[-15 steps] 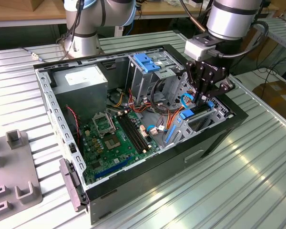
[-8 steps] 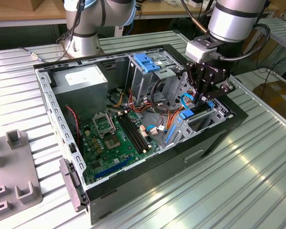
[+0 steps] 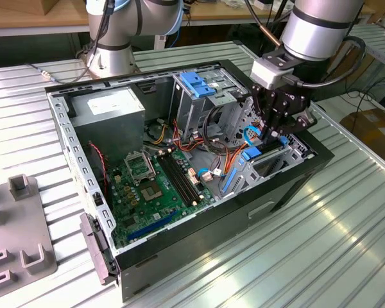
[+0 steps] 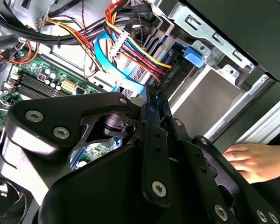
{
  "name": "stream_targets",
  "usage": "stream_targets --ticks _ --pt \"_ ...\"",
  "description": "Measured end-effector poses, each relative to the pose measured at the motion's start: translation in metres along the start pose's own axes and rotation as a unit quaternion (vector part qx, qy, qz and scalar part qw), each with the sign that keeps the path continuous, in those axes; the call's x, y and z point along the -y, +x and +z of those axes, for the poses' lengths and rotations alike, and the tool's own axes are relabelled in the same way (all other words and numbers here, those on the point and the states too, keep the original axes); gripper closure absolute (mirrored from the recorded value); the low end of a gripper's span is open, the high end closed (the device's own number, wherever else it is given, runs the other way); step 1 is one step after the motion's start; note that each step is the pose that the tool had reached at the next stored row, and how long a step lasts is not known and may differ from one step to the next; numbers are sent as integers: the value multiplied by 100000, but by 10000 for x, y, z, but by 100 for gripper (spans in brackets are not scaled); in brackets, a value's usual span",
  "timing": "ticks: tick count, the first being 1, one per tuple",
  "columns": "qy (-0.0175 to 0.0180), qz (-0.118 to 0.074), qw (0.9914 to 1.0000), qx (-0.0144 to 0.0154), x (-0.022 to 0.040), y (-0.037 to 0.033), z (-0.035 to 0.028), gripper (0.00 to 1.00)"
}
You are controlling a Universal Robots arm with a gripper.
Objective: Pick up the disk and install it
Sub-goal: 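Insert the second disk wire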
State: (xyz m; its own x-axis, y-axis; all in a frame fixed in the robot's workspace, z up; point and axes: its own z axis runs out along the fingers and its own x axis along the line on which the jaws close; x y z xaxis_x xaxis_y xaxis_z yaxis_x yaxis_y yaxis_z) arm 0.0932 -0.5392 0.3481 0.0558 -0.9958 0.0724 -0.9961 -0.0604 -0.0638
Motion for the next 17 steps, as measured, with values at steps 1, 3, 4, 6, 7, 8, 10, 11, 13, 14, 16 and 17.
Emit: stream_targets --ticks 1,3,4,6,7,8,10,11,13,14,16,17 --pt "68 15 100000 213 -1 6 2 84" --pt "234 73 99996 812 -6 36 9 84" --pt "253 89 99995 925 -6 46 12 84" --pt "254 95 99995 969 -6 50 14 84" --pt "263 106 99994 1071 -7 55 16 84" --pt "266 107 99993 1128 -7 56 18 84" --pt "278 123 99991 1332 -8 61 25 84" --pt "283 131 99989 1444 -8 63 28 84" --pt "292 140 99987 1586 -9 65 33 84" --pt "297 148 99985 1701 -9 67 36 84" --pt "311 162 99981 1928 -10 72 46 84" --pt "315 169 99979 2016 -11 74 51 84"
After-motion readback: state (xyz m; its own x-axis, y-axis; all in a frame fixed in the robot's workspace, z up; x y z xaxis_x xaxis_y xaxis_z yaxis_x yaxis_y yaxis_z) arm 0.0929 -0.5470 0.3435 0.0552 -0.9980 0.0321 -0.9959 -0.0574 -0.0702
